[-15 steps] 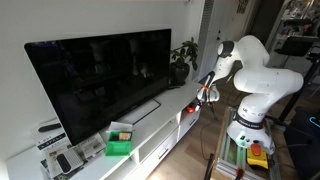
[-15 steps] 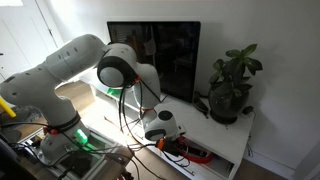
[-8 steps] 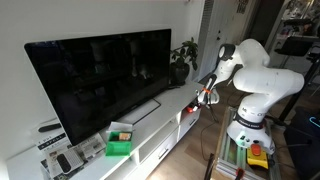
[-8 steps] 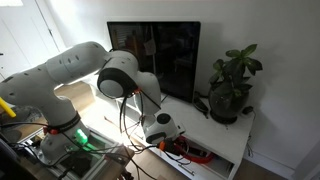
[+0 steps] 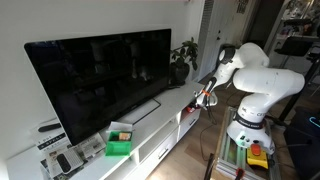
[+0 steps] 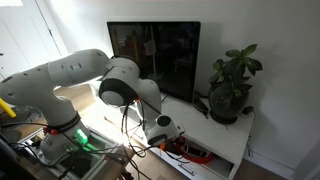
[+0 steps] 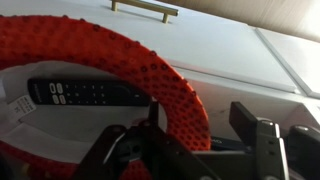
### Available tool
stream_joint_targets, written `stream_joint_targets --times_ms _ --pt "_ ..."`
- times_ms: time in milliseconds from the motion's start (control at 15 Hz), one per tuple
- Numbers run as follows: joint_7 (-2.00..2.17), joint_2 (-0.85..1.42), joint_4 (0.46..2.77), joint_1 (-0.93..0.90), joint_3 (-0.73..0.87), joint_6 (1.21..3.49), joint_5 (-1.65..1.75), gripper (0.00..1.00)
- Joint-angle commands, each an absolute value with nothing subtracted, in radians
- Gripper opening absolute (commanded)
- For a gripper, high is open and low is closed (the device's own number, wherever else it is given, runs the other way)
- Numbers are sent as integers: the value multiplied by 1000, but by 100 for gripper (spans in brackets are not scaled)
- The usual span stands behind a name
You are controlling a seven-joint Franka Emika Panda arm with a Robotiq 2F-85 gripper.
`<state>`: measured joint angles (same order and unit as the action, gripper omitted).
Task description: Put the orange hat on top of the tv stand and take the remote control out of it
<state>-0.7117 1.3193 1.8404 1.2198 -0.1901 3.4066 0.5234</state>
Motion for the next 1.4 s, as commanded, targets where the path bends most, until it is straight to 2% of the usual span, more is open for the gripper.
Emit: stream_joint_targets --times_ms 0,67,133,200,267,333,933,1333 --pt "-676 1361 1789 1255 -221 3395 581 94" --pt "-673 1364 1786 1257 -225 3395 588 99" --pt "-669 1367 1781 1260 -228 3389 592 94" --pt "-667 1369 1777 1261 -231 3388 598 69" --pt "-665 1371 1773 1262 -233 3386 603 69" --pt "-663 1373 1771 1262 -234 3384 606 65" --pt "-631 1370 1750 1244 -218 3345 597 2" --pt "-585 1345 1737 1199 -168 3309 557 1"
